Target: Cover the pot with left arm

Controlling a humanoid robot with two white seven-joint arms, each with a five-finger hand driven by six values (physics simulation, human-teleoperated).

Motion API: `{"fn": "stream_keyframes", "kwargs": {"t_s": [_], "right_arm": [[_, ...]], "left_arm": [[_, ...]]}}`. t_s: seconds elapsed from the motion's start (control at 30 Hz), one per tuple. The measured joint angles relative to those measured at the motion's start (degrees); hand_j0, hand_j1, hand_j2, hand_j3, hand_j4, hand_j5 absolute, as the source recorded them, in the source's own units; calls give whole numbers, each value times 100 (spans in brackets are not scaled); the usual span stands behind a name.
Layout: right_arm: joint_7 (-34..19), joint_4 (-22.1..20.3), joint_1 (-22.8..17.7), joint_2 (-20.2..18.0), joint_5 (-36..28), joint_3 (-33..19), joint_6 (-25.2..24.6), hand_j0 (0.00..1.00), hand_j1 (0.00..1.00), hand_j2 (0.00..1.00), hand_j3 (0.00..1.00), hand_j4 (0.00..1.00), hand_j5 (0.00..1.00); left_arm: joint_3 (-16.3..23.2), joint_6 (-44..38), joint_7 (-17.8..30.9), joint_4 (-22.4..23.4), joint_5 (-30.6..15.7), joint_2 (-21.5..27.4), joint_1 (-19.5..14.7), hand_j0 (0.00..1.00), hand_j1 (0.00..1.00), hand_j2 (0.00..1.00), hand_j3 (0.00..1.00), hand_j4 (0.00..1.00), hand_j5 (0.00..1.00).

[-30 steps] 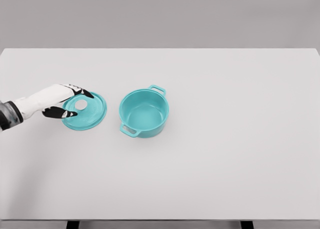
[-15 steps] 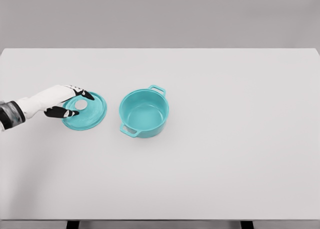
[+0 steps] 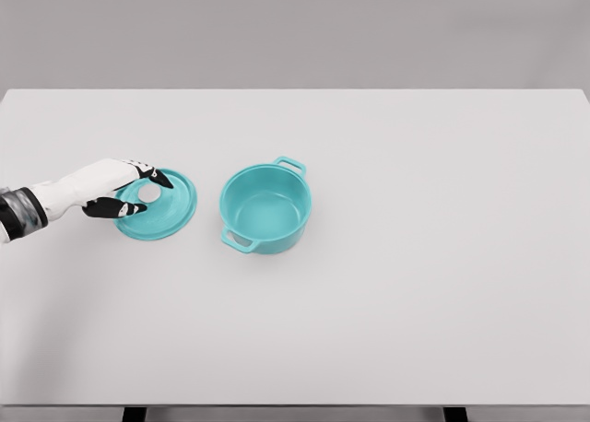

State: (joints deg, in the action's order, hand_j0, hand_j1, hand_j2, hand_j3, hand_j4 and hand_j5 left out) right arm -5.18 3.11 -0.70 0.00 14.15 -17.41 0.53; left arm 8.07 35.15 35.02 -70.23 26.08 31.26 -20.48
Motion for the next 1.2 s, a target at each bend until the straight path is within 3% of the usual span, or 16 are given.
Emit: {"fn": "stream_keyframes", "kwargs": {"t_s": [0.8, 1.2], "right_arm": [[0, 0, 0, 0, 0, 0, 0, 100, 100, 100, 100, 100, 100], [0, 2, 0, 0, 0, 0, 0, 100, 100, 100, 100, 100, 100]], "left_arm": [[70, -11, -6, 35, -32, 0, 0, 57, 57, 57, 57, 57, 57], [67, 2, 0, -32, -7, 9, 0, 47, 47, 47, 47, 47, 47]]}}
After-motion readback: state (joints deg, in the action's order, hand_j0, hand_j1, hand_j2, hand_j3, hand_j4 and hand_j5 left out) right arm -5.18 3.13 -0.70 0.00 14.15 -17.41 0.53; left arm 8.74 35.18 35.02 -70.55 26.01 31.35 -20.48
